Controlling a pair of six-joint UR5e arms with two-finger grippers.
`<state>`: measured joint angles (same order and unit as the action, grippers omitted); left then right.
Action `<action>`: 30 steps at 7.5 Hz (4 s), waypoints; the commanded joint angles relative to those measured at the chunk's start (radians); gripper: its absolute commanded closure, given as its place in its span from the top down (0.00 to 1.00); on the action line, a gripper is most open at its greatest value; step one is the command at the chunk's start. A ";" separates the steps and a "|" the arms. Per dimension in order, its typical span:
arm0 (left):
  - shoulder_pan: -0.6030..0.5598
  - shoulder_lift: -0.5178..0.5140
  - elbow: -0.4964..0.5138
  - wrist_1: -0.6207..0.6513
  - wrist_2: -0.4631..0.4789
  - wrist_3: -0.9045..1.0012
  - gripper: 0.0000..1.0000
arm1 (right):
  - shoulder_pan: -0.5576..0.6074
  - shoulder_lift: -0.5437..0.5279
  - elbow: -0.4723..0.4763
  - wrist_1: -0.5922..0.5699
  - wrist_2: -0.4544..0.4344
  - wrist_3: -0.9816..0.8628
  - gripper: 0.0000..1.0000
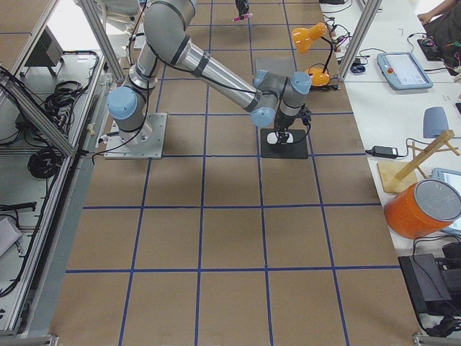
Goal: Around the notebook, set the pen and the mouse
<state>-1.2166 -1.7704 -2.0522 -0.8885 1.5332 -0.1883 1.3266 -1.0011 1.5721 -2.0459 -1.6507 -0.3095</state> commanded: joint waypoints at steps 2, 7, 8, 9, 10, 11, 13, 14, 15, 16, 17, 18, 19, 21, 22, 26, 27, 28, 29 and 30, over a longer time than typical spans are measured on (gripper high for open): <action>-0.324 -0.007 0.020 0.003 -0.079 -0.766 0.00 | 0.002 0.012 -0.018 -0.005 0.045 0.003 1.00; -0.679 -0.107 0.076 0.052 -0.108 -1.543 0.00 | 0.014 -0.417 -0.063 0.418 0.032 0.004 1.00; -0.711 -0.130 0.080 0.066 -0.110 -1.632 0.00 | 0.014 -0.498 -0.070 0.488 0.035 0.018 1.00; -0.763 -0.156 0.081 0.103 -0.107 -1.678 0.00 | 0.023 -0.531 -0.070 0.504 0.049 0.027 1.00; -0.787 -0.167 0.083 0.108 -0.104 -1.689 0.00 | 0.093 -0.531 -0.072 0.498 0.074 0.042 1.00; -0.788 -0.162 0.078 0.109 -0.102 -1.674 0.00 | 0.202 -0.528 -0.082 0.483 0.074 0.091 1.00; -0.779 -0.162 0.073 0.103 -0.093 -1.636 0.05 | 0.255 -0.487 -0.084 0.417 0.063 0.158 1.00; -0.778 -0.173 0.075 0.102 -0.090 -1.625 0.70 | 0.246 -0.450 -0.128 0.418 0.046 0.156 1.00; -0.778 -0.188 0.090 0.102 -0.088 -1.625 0.93 | 0.247 -0.442 -0.153 0.426 0.054 0.168 1.00; -0.778 -0.185 0.101 0.105 -0.082 -1.623 1.00 | 0.256 -0.441 -0.156 0.421 0.052 0.171 1.00; -0.764 -0.155 0.107 0.091 -0.070 -1.604 1.00 | 0.256 -0.441 -0.149 0.432 0.057 0.161 1.00; -0.753 -0.111 0.109 0.065 -0.042 -1.494 1.00 | 0.259 -0.448 -0.142 0.449 0.068 0.177 1.00; -0.748 -0.043 0.112 -0.032 -0.042 -1.303 1.00 | 0.259 -0.447 -0.142 0.488 0.071 0.191 1.00; -0.686 0.089 0.150 -0.288 -0.048 -0.832 1.00 | 0.259 -0.450 -0.144 0.495 0.054 0.269 1.00; -0.611 0.142 0.223 -0.476 -0.054 -0.601 0.97 | 0.259 -0.452 -0.144 0.495 0.054 0.273 1.00; -0.378 0.248 0.394 -0.693 -0.042 0.041 1.00 | 0.259 -0.450 -0.145 0.490 0.054 0.276 1.00; -0.342 0.262 0.399 -0.657 -0.042 0.123 1.00 | 0.259 -0.450 -0.145 0.490 0.055 0.276 1.00; -0.330 0.261 0.386 -0.579 -0.038 0.130 1.00 | 0.259 -0.452 -0.145 0.490 0.057 0.279 1.00; -0.330 0.247 0.385 -0.554 0.009 0.144 1.00 | 0.259 -0.450 -0.144 0.490 0.060 0.283 1.00; -0.330 0.250 0.385 -0.555 0.034 0.153 1.00 | 0.259 -0.450 -0.144 0.490 0.065 0.288 1.00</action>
<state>-1.5508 -1.5186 -1.6660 -1.4621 1.5321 -0.0548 1.5861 -1.4516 1.4274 -1.5554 -1.5910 -0.0270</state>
